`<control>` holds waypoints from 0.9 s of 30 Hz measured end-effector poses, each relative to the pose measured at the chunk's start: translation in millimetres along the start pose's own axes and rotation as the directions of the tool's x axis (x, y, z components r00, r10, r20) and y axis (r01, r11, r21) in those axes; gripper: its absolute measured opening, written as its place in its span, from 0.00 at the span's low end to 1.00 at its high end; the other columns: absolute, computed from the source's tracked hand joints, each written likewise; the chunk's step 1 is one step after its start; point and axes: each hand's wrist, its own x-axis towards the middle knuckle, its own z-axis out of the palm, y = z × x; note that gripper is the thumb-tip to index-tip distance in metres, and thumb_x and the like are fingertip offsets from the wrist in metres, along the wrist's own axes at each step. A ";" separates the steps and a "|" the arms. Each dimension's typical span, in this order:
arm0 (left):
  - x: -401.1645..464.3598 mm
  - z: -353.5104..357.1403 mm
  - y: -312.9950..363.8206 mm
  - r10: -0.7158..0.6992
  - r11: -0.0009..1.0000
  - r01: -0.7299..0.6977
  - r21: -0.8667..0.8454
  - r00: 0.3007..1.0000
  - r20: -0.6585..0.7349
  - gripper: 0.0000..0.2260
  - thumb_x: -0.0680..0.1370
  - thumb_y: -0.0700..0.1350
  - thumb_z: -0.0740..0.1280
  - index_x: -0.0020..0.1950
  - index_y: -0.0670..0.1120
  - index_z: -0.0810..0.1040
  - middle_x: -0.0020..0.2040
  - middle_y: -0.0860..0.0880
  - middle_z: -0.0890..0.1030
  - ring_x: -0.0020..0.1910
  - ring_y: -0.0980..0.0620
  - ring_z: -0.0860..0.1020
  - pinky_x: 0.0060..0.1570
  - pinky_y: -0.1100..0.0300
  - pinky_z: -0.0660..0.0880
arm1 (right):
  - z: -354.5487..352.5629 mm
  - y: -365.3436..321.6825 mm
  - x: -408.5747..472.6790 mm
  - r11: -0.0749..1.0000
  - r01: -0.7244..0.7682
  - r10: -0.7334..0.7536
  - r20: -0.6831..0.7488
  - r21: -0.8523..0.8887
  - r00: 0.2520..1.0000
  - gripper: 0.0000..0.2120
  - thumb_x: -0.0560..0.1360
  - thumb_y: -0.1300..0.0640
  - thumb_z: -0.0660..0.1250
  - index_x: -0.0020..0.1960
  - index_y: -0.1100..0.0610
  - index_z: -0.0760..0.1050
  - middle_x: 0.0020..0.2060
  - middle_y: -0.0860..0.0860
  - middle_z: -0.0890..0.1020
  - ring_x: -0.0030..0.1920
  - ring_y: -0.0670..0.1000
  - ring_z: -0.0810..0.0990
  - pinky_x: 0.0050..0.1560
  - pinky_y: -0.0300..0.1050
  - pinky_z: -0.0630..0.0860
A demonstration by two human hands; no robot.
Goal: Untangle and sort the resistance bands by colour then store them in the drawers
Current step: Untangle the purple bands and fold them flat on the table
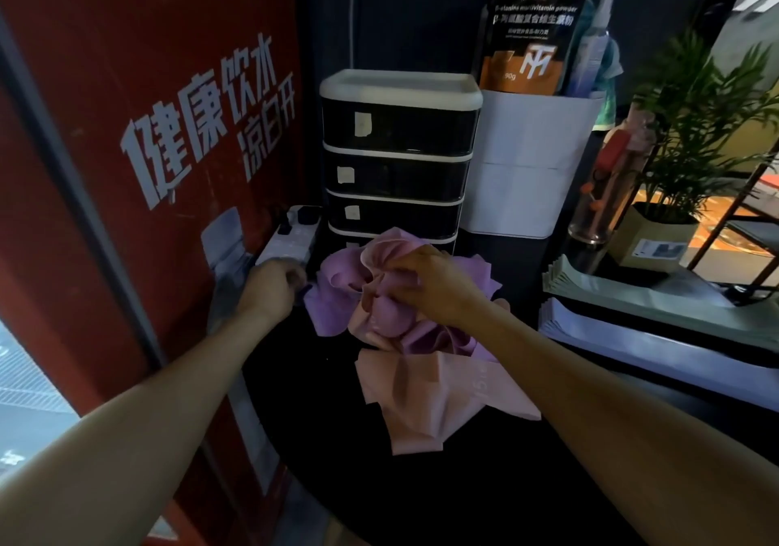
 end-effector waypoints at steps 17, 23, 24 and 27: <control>-0.3 -62.5 200.8 0.509 0.812 -0.507 -0.289 0.858 -0.074 0.07 0.76 0.36 0.66 0.45 0.47 0.79 0.43 0.55 0.80 0.44 0.63 0.77 0.47 0.74 0.71 | -67.6 -27.5 -4.5 0.901 -0.033 0.098 -0.128 0.432 0.987 0.17 0.72 0.52 0.71 0.57 0.60 0.74 0.49 0.54 0.80 0.47 0.49 0.76 0.44 0.40 0.70; -11.3 -62.8 240.7 0.504 0.723 -0.505 -0.471 0.853 -0.139 0.06 0.77 0.38 0.65 0.48 0.48 0.79 0.44 0.56 0.79 0.45 0.61 0.77 0.49 0.69 0.74 | -98.8 -22.8 -9.9 0.886 -0.011 0.201 -0.362 0.464 0.910 0.12 0.76 0.61 0.64 0.34 0.57 0.71 0.31 0.51 0.76 0.30 0.44 0.71 0.31 0.37 0.67; -10.3 -61.8 239.6 0.486 0.712 -0.497 -0.496 0.858 -0.163 0.06 0.78 0.38 0.65 0.50 0.48 0.78 0.45 0.56 0.78 0.45 0.61 0.77 0.48 0.70 0.74 | -105.0 -18.6 -12.3 0.877 -0.014 0.223 -0.381 0.480 0.897 0.11 0.76 0.62 0.64 0.34 0.62 0.73 0.31 0.55 0.78 0.30 0.47 0.72 0.31 0.38 0.68; -6.4 -53.8 231.3 0.428 0.717 -0.456 -0.527 0.885 -0.184 0.07 0.78 0.38 0.65 0.54 0.46 0.76 0.51 0.53 0.77 0.48 0.60 0.76 0.48 0.69 0.74 | -123.1 -5.6 -19.1 0.824 0.022 0.275 -0.434 0.566 0.858 0.11 0.75 0.63 0.65 0.36 0.67 0.76 0.33 0.60 0.78 0.34 0.53 0.75 0.36 0.44 0.71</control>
